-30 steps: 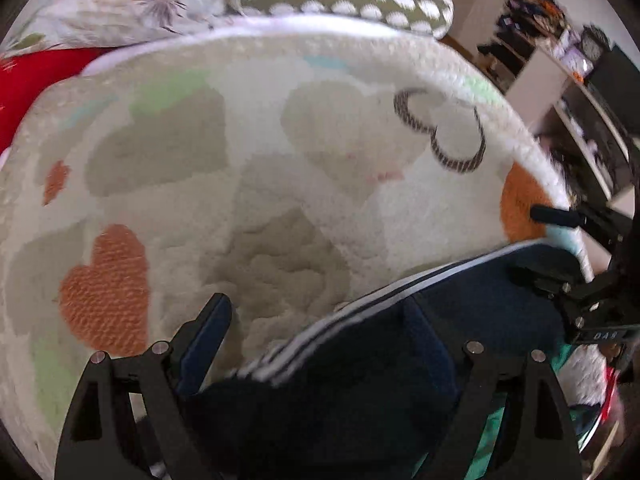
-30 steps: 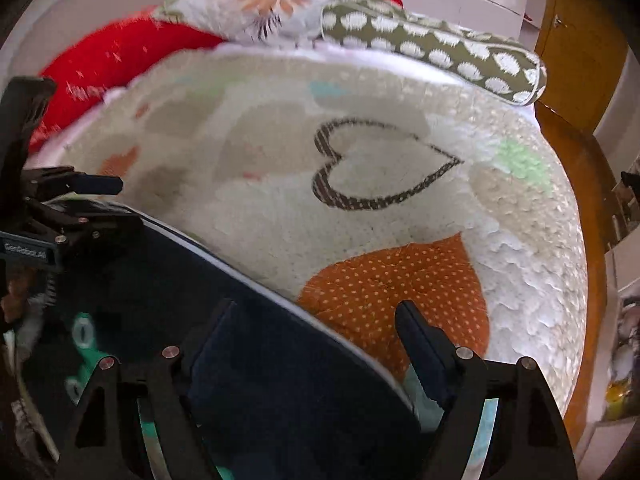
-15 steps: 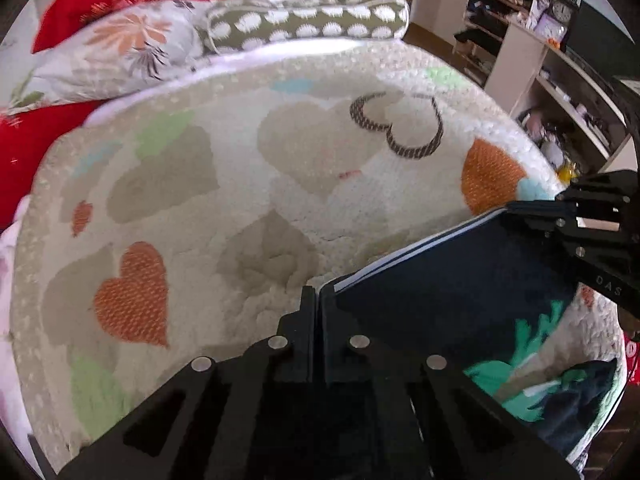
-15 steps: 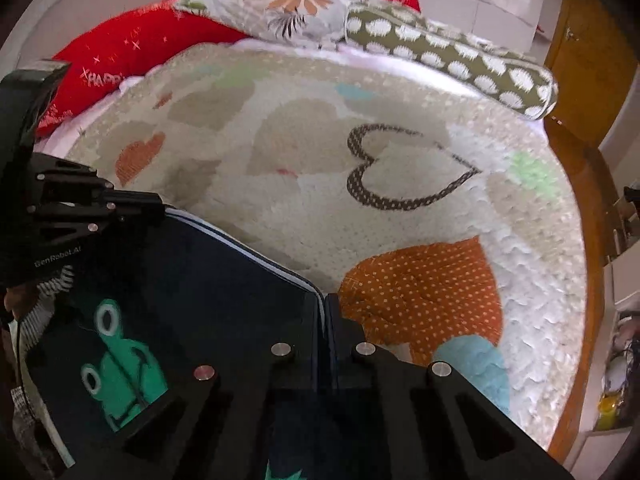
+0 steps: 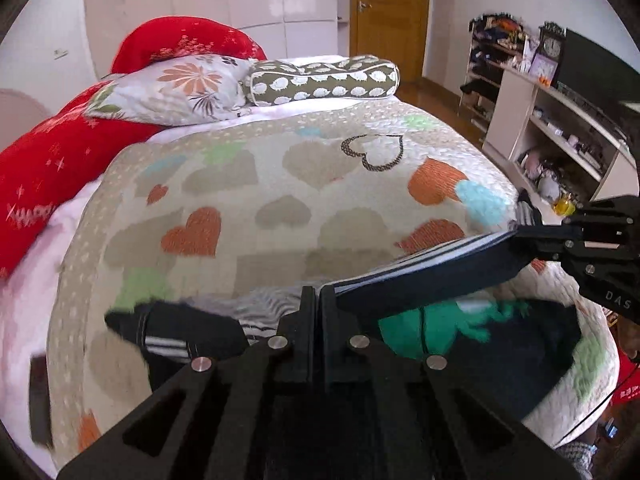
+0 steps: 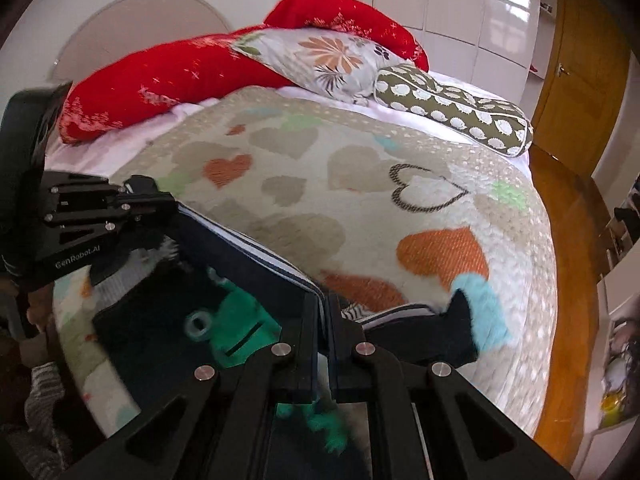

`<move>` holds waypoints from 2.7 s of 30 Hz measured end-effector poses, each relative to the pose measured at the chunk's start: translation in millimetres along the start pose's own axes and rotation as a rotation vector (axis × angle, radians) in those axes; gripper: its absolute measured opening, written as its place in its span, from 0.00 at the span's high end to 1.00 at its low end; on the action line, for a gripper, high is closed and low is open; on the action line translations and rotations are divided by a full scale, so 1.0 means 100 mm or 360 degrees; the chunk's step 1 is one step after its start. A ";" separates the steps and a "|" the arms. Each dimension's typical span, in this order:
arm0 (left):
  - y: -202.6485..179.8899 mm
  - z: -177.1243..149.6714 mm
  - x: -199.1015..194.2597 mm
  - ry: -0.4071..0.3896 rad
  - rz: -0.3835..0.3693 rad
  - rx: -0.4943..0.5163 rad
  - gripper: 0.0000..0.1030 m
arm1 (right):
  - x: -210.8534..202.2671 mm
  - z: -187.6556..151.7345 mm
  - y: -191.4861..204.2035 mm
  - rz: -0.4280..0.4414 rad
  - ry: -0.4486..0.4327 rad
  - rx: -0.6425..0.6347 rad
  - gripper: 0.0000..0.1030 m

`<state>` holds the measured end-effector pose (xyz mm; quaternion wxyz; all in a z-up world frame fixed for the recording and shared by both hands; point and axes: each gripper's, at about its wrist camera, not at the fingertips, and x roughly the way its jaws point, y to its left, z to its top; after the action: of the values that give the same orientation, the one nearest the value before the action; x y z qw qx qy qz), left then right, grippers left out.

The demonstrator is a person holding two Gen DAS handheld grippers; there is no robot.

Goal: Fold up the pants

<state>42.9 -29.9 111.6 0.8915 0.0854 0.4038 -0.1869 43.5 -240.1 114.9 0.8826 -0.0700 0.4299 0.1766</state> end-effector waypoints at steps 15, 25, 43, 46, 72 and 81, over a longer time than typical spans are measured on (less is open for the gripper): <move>0.07 -1.31 -0.30 0.0144 0.0032 -0.0316 0.99 | -0.08 -1.34 0.52 0.0126 0.0048 0.0374 0.95; 0.81 -1.10 -0.31 0.0048 -0.0286 -0.0864 0.37 | -0.45 -1.67 0.07 0.0194 -0.0100 0.0726 0.93; 1.21 -1.12 -0.09 0.0191 -0.0280 -0.1291 0.97 | -0.48 -1.76 -0.29 0.0318 -0.0220 0.1082 0.68; 1.22 -1.21 -0.23 0.0182 -0.0297 -0.1301 0.97 | -0.40 -1.66 -0.32 0.0294 -0.0201 0.1101 0.53; 0.92 -1.58 -0.19 0.0289 -0.0079 -0.1023 0.84 | -0.34 -1.93 -0.45 0.0064 -0.0086 0.1159 0.90; 1.16 -1.71 -0.81 0.0148 0.0002 -0.0896 0.66 | -0.64 -1.89 -0.44 -0.0106 -0.0189 0.1059 0.56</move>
<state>-76.6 149.2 59.7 0.8607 -0.1566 0.4803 -0.0627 -115.4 -349.0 47.0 0.8859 0.2183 0.4092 0.0016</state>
